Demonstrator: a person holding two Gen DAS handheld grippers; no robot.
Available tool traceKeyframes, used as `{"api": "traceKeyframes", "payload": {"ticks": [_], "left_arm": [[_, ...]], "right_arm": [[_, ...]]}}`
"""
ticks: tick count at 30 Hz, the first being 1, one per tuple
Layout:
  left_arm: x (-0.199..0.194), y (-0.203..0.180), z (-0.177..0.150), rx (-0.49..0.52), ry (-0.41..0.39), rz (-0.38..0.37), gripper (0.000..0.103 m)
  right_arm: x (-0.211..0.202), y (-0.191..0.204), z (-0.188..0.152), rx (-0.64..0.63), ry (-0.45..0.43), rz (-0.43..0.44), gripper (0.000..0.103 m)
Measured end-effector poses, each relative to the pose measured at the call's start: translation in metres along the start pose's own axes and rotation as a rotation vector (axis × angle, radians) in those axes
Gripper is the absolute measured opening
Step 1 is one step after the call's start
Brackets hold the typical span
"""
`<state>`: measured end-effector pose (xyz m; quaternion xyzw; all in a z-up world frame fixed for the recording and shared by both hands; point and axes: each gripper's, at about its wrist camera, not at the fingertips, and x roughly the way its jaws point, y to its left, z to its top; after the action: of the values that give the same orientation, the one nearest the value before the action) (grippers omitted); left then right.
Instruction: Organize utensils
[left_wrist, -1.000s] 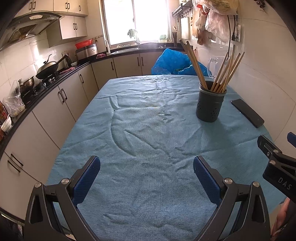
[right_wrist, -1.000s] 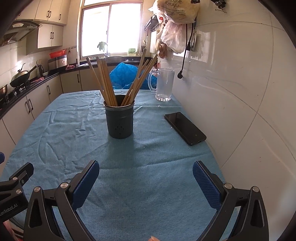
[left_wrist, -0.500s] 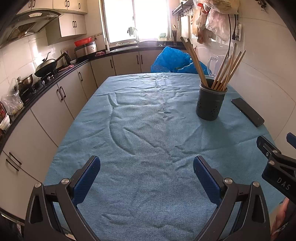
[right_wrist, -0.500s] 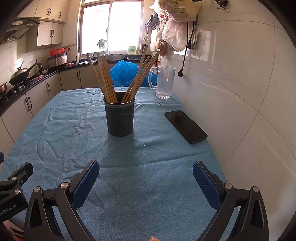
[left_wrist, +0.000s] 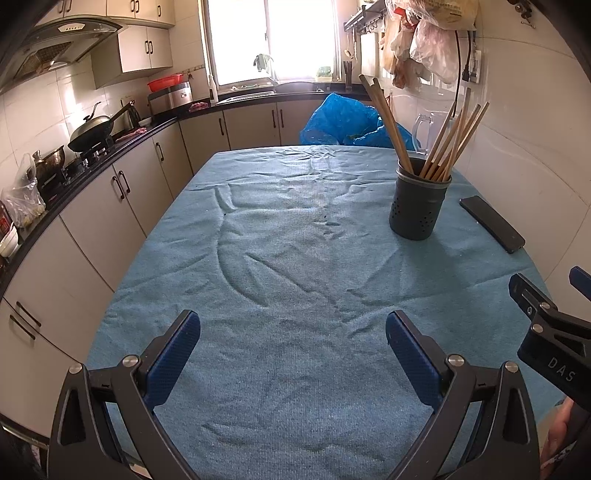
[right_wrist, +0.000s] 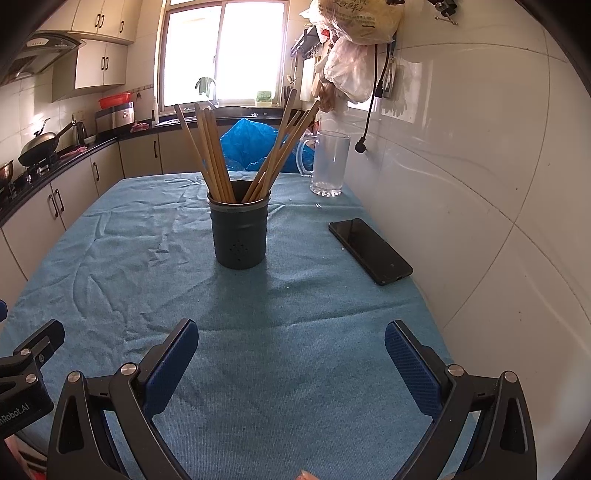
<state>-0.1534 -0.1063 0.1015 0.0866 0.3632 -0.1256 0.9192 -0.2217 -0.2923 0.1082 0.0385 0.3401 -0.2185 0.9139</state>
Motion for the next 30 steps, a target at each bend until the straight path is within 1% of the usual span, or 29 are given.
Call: {"api": "traceKeyframes", "payload": {"ticks": [22, 30], "left_arm": [[-0.001, 0.001, -0.001, -0.003, -0.003, -0.004, 0.1], [-0.011, -0.003, -0.003, -0.008, -0.018, -0.003, 0.1]], "right_arm": [[-0.002, 0.001, -0.002, -0.002, -0.003, -0.002, 0.103], [-0.009, 0.003, -0.005, 0.0, -0.012, -0.003, 0.103]]}}
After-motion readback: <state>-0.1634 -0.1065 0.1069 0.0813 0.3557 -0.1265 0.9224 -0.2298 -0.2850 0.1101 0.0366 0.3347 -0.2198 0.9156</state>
